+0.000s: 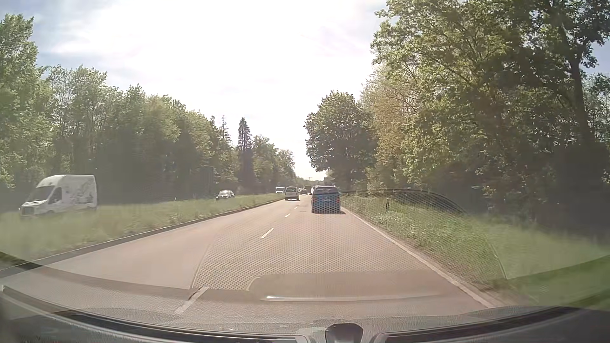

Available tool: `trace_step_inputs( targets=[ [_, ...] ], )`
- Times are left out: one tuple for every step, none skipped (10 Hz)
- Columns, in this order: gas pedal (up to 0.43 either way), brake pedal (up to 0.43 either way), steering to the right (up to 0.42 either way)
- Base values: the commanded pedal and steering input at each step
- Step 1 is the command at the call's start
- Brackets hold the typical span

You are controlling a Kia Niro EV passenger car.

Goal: Follow the waypoints while adhering to traffic rules and regulations

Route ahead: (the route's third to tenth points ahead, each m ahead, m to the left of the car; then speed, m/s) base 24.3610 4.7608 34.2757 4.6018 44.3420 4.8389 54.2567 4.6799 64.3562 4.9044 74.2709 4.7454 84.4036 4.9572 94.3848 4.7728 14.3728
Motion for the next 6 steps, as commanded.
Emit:
trace_step_inputs(
  targets=[
    [0.059,0.000,-0.001],
    [0.047,0.000,-0.001],
    [0.047,0.000,-0.001],
    [0.047,0.000,-0.001],
    [0.047,0.000,-0.001],
    [0.047,0.000,-0.001]
  ],
)
